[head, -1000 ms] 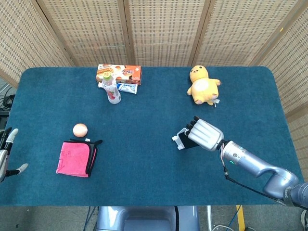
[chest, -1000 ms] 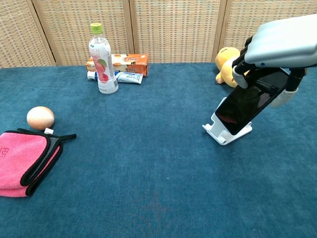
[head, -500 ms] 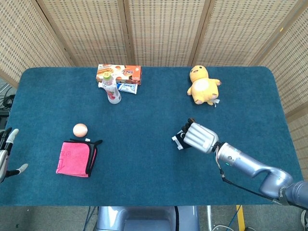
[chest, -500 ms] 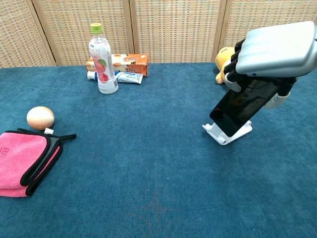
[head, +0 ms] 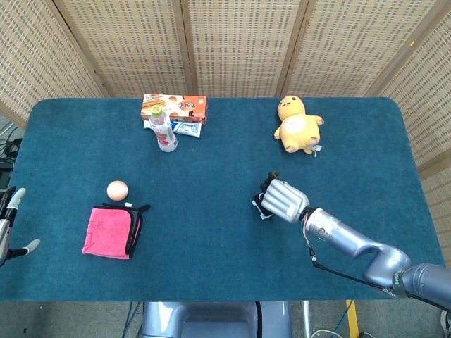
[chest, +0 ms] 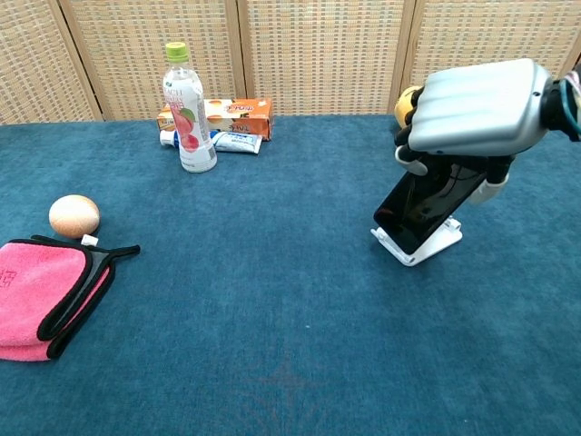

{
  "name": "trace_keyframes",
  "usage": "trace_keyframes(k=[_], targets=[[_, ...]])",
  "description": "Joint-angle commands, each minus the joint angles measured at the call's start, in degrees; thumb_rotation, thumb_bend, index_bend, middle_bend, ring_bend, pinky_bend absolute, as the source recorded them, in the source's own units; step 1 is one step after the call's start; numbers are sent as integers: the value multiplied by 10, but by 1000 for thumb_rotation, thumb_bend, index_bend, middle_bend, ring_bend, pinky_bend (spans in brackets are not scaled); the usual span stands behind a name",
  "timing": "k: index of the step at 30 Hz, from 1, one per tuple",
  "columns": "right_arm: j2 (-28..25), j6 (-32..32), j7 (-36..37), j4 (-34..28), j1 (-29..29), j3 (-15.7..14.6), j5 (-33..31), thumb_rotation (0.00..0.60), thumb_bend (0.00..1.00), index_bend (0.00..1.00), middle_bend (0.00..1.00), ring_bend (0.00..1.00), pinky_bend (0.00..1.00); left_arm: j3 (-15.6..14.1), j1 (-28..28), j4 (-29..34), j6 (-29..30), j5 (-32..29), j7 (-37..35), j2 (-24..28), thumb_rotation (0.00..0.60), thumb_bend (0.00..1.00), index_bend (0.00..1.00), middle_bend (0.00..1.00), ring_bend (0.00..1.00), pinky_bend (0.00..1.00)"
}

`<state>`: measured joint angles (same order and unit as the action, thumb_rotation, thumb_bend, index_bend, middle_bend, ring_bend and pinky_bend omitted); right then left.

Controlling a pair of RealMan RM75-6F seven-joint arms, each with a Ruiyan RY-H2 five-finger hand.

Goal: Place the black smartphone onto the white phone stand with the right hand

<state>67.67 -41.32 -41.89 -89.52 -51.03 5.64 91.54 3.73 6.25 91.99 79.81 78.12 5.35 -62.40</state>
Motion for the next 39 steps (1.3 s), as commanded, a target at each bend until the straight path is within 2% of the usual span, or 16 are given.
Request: trace_keyframes(k=[1, 6, 11, 19, 28, 36, 39], targets=[[8, 16, -28, -5, -3, 5, -26, 600, 455, 435, 419, 429, 357, 0, 0, 0, -1, -1, 0, 0, 600, 0, 0, 0, 0, 0], [15, 25, -68, -8, -6, 7, -60, 600, 440, 435, 387, 419, 357, 0, 0, -3, -1, -2, -4, 1, 600, 0, 0, 0, 0, 0], [18, 25, -89, -8, -8, 4, -82, 600, 440, 433, 331, 361, 357, 0, 1, -4, -3, -2, -5, 1, 600, 0, 0, 0, 0, 0], [18, 19, -99, -12, -10, -4, -93, 600, 438, 430, 298, 326, 357, 0, 1, -1, -2, -3, 0, -1, 600, 0, 0, 0, 0, 0], [9, 5, -111, -24, -10, -12, -94, 600, 439, 356, 221, 302, 357, 0, 2, -1, -3, -4, 0, 0, 600, 0, 0, 0, 0, 0], [-39, -44, -108, -62, 14, -13, -95, 600, 439, 344, 204, 300, 357, -3, 1, 0, -2, 3, -7, 3, 600, 0, 0, 0, 0, 0], [-92, -94, -78, -107, 47, -21, -76, 600, 437, 344, 204, 300, 357, -7, -2, 1, 4, 15, -17, 8, 600, 0, 0, 0, 0, 0]])
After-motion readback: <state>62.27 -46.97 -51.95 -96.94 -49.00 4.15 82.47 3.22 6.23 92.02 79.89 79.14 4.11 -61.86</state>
